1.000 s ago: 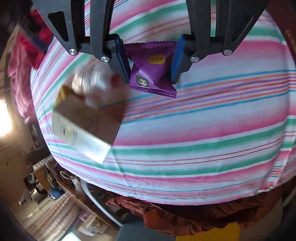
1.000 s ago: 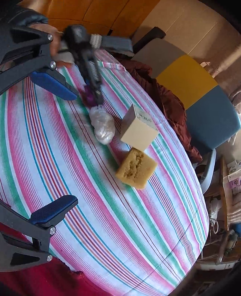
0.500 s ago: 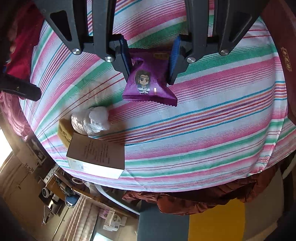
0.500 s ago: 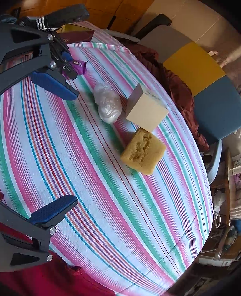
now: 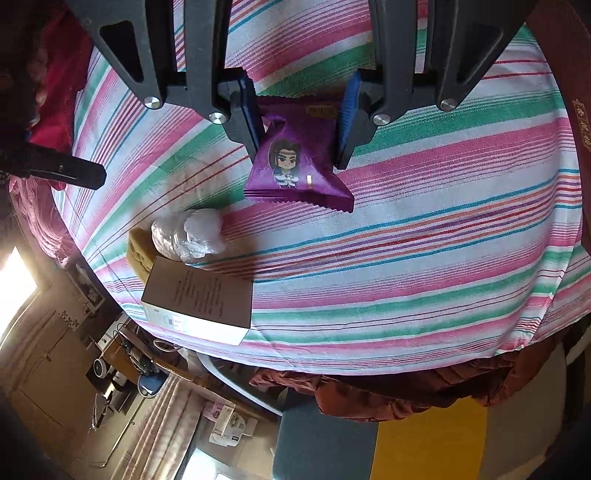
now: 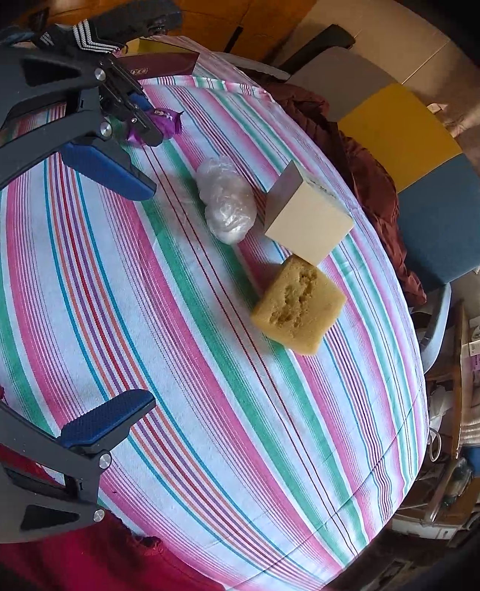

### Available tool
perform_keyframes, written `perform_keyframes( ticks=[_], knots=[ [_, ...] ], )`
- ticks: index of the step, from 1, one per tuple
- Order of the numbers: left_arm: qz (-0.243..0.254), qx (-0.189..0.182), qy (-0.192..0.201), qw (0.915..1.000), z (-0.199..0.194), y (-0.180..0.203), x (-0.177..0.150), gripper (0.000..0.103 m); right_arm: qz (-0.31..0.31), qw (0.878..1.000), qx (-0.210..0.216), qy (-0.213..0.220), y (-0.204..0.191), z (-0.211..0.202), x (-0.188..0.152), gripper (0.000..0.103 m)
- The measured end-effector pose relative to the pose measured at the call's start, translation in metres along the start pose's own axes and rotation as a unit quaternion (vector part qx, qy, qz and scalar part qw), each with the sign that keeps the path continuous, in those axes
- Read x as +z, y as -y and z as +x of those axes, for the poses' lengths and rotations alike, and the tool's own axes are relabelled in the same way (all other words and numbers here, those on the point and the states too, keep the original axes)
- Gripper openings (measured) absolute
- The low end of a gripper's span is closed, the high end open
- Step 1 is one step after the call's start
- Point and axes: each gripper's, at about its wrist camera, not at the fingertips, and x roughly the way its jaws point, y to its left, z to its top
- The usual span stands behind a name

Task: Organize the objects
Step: 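Grasp the cream box with the right tool while the left tool holds the purple packet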

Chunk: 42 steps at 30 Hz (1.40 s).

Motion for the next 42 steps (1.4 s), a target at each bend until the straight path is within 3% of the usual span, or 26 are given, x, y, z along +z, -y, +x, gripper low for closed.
perform_keyframes(
  ticks=[12, 15, 19, 24, 29, 33, 34, 35, 36, 37, 42],
  knots=[
    [0.031, 0.016, 0.019, 0.9992, -0.005, 0.006, -0.012, 0.037, -0.015, 1.000, 0.000, -0.010, -0.007, 0.006, -0.004, 0.103],
    [0.030, 0.013, 0.024, 0.9992, -0.006, 0.005, -0.013, 0.037, -0.039, 0.999, 0.008, -0.012, -0.017, -0.002, 0.002, 0.103],
    [0.029, 0.007, 0.034, 0.9990, -0.008, 0.004, -0.016, 0.037, -0.111, 0.994, -0.001, 0.010, -0.049, -0.014, 0.034, 0.103],
    [0.018, -0.004, 0.037, 0.9992, -0.009, 0.000, -0.017, 0.037, -0.249, 0.968, -0.034, 0.024, -0.112, -0.008, 0.091, 0.103],
    [0.007, -0.019, 0.037, 0.9991, -0.010, -0.004, -0.017, 0.038, -0.368, 0.922, -0.107, -0.051, -0.154, 0.043, 0.123, 0.103],
    [0.005, -0.023, 0.038, 0.9990, -0.011, -0.005, -0.016, 0.038, -0.389, 0.903, -0.141, -0.114, -0.157, 0.085, 0.126, 0.103],
    [0.005, -0.023, 0.038, 0.9990, -0.011, -0.005, -0.016, 0.038, -0.386, 0.902, -0.147, -0.120, -0.152, 0.089, 0.125, 0.098],
    [0.005, -0.023, 0.038, 0.9990, -0.011, -0.005, -0.016, 0.038, -0.380, 0.903, -0.157, -0.125, -0.149, 0.095, 0.124, 0.073],
    [0.005, -0.024, 0.038, 0.9990, -0.011, -0.005, -0.016, 0.038, -0.374, 0.905, -0.155, -0.127, -0.147, 0.097, 0.122, 0.061],
    [0.005, -0.024, 0.038, 0.9990, -0.011, -0.005, -0.016, 0.038, -0.368, 0.910, -0.144, -0.123, -0.146, 0.096, 0.118, 0.054],
    [0.010, -0.019, 0.039, 0.9990, -0.010, -0.002, -0.016, 0.038, -0.342, 0.932, -0.090, -0.077, -0.136, 0.054, 0.087, 0.054]
  ],
)
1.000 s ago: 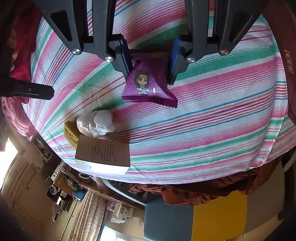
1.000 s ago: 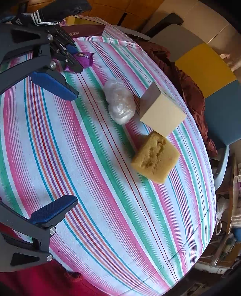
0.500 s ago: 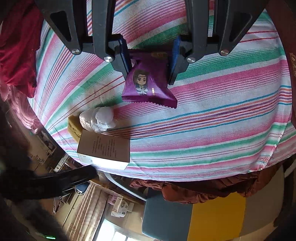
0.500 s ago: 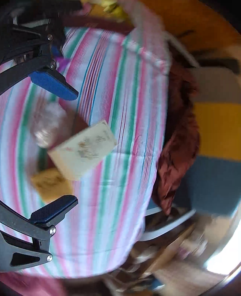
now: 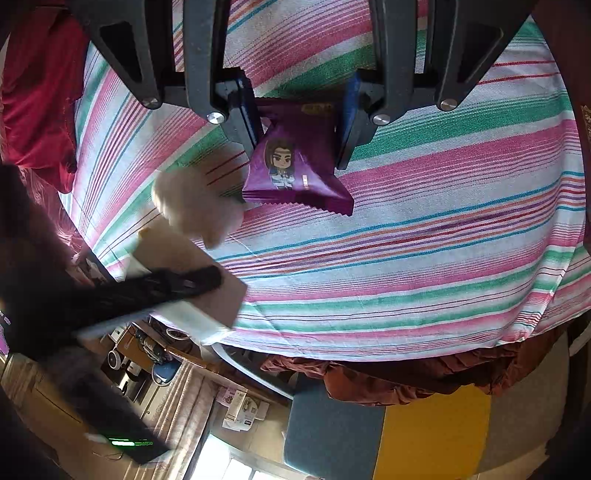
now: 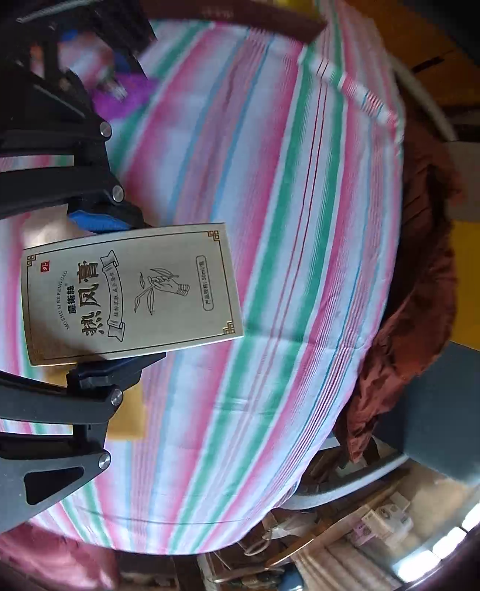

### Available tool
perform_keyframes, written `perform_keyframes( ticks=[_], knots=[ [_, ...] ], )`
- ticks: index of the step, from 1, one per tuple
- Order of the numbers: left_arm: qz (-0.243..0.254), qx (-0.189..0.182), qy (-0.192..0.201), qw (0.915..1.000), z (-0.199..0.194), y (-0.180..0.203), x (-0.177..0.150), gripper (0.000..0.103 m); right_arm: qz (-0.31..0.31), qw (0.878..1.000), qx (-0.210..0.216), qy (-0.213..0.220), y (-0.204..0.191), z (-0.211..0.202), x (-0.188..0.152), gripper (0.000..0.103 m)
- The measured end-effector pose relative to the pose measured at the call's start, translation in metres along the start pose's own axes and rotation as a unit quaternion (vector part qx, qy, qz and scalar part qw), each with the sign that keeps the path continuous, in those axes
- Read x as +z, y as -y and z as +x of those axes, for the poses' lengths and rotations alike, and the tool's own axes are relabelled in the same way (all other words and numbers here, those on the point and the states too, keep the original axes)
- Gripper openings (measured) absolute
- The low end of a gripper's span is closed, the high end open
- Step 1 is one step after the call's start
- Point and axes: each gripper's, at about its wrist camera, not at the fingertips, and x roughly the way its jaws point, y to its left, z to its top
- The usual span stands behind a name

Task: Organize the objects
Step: 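Grasp the cream box with the right tool while the left tool holds the purple packet, then carry the purple packet and cream box over the gold tray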

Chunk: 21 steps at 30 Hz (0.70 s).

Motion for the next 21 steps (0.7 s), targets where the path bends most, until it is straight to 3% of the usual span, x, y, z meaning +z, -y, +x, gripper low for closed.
perform_keyframes(
  ticks=[7, 12, 16, 21],
  knots=[
    [0.016, 0.020, 0.000, 0.9997, 0.001, 0.007, -0.001, 0.038, 0.096, 0.992, 0.037, 0.071, 0.005, -0.051, -0.083, 0.054],
    [0.033, 0.042, 0.001, 0.9986, 0.002, 0.012, -0.003, 0.038, 0.163, 0.984, 0.053, 0.059, 0.015, -0.039, -0.139, 0.054],
    [0.040, 0.053, 0.002, 0.9978, 0.002, 0.016, -0.004, 0.038, 0.196, 0.977, 0.066, 0.049, 0.023, -0.017, -0.155, 0.052],
    [0.049, 0.071, 0.004, 0.9963, 0.002, 0.021, -0.005, 0.038, 0.184, 0.979, 0.073, 0.056, 0.020, -0.014, -0.150, 0.052]
  ],
)
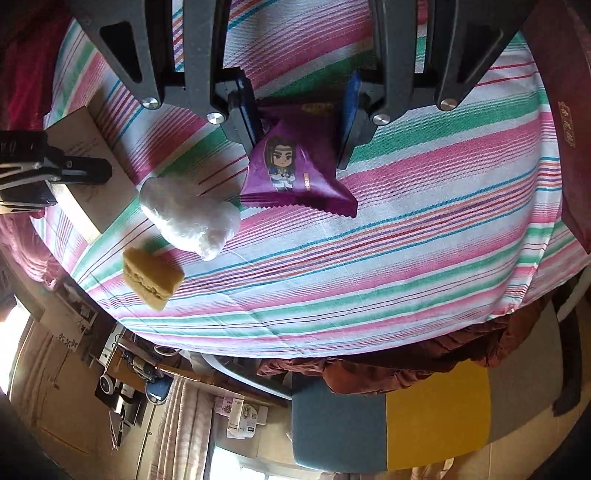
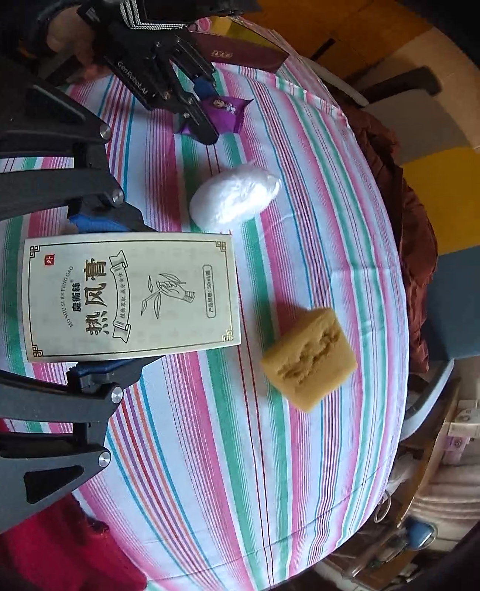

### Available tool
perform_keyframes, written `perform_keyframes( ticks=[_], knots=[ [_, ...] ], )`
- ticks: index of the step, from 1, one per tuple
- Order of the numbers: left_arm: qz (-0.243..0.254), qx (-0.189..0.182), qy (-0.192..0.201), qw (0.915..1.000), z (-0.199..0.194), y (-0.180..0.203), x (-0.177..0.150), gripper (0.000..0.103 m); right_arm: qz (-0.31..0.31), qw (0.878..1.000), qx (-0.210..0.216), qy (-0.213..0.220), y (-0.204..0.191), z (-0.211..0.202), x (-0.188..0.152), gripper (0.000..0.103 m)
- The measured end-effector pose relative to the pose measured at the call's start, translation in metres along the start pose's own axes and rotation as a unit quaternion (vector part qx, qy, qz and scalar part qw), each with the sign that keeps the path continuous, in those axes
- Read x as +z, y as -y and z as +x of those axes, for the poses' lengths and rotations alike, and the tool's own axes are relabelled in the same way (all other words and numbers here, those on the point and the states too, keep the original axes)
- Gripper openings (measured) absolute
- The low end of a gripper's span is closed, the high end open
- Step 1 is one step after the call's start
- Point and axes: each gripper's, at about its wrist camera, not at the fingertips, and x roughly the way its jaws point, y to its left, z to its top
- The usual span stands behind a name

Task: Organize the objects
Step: 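Carry the purple packet and cream box over the gold tray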

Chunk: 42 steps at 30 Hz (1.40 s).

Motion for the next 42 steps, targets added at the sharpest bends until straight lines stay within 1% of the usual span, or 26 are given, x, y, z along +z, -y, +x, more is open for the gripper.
perform_keyframes(
  ticks=[9, 12, 18, 22, 27, 32, 42],
  knots=[
    [0.000, 0.006, 0.001, 1.0000, 0.000, 0.001, 0.000, 0.038, -0.018, 1.000, -0.010, -0.002, -0.005, 0.006, 0.002, 0.052],
    [0.009, 0.018, 0.001, 0.9998, -0.001, 0.004, -0.001, 0.039, -0.017, 1.000, -0.010, -0.004, -0.004, 0.008, 0.001, 0.052],
    [0.004, 0.034, -0.002, 0.9994, -0.006, 0.006, -0.001, 0.036, -0.016, 1.000, -0.011, 0.000, -0.004, 0.007, 0.000, 0.052],
    [0.000, 0.040, 0.002, 0.9992, -0.018, 0.005, -0.002, 0.036, -0.016, 1.000, -0.013, 0.006, -0.002, 0.003, -0.001, 0.052],
    [0.009, 0.041, 0.034, 0.9985, -0.049, 0.011, -0.003, 0.036, -0.021, 1.000, -0.013, 0.010, -0.003, -0.002, -0.002, 0.052],
    [0.016, 0.044, 0.056, 0.9973, -0.078, 0.015, -0.003, 0.036, -0.024, 0.999, -0.015, 0.019, -0.002, -0.008, -0.005, 0.052],
    [0.007, 0.056, 0.072, 0.9958, -0.112, 0.008, -0.010, 0.036, -0.022, 0.999, -0.025, 0.032, -0.005, -0.011, -0.004, 0.052]
  ],
)
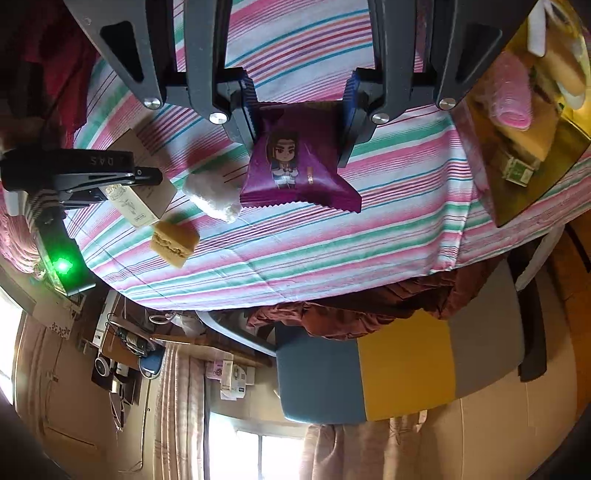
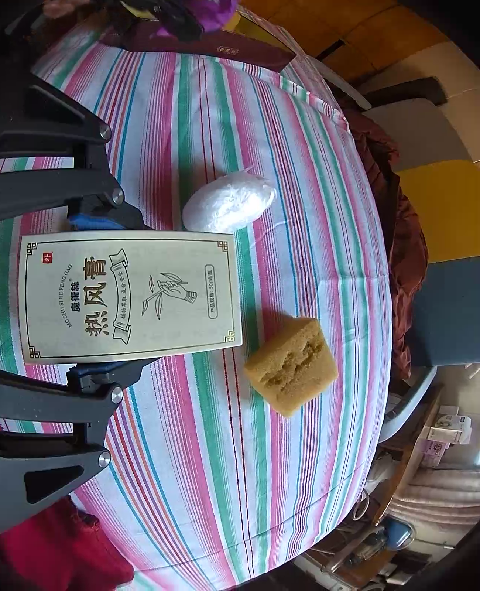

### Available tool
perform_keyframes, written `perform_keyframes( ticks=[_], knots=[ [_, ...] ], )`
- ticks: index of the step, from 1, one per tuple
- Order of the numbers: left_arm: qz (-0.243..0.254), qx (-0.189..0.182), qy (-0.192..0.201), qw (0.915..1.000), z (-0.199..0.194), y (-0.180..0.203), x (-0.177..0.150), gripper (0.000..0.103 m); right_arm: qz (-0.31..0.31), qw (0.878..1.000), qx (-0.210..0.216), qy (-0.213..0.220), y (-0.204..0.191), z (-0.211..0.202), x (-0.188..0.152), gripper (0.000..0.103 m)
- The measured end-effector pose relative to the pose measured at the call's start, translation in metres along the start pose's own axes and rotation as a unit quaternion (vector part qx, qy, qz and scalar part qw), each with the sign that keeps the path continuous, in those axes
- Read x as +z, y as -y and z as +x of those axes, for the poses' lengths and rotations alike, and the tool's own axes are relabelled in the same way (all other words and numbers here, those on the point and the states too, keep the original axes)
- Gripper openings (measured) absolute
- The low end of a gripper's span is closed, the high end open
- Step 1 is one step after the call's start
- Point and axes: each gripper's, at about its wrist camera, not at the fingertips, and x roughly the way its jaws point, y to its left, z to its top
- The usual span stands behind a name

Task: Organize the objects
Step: 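Carry the purple packet and cream box over the gold tray, then lower the packet and box into the tray and open both tools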

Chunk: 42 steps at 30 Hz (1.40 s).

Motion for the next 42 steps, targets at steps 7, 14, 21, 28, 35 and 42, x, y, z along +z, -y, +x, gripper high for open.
perform_keyframes(
  ticks=[7, 14, 21, 28, 35, 42],
  knots=[
    [-0.019, 0.011, 0.007, 0.9997, -0.020, -0.021, -0.007, 0.036, 0.010, 1.000, -0.010, 0.011, 0.002, -0.002, -0.001, 0.052],
    [-0.045, 0.014, 0.013, 0.9988, -0.040, -0.048, -0.015, 0.036, 0.024, 0.999, -0.018, 0.020, 0.008, -0.005, 0.000, 0.052],
    [-0.098, 0.036, 0.028, 0.9941, -0.078, -0.109, -0.029, 0.036, 0.033, 0.998, -0.023, 0.058, 0.002, -0.032, 0.006, 0.052],
    [-0.192, 0.083, 0.041, 0.9769, -0.125, -0.197, -0.059, 0.036, -0.001, 0.995, 0.028, 0.095, -0.045, -0.070, 0.016, 0.052],
    [-0.272, 0.132, 0.057, 0.9514, -0.162, -0.269, -0.094, 0.036, -0.101, 0.980, 0.134, 0.111, -0.159, -0.096, 0.027, 0.052],
    [-0.292, 0.129, 0.066, 0.9454, -0.168, -0.291, -0.102, 0.036, -0.182, 0.957, 0.209, 0.086, -0.270, -0.088, 0.027, 0.052]
  ],
)
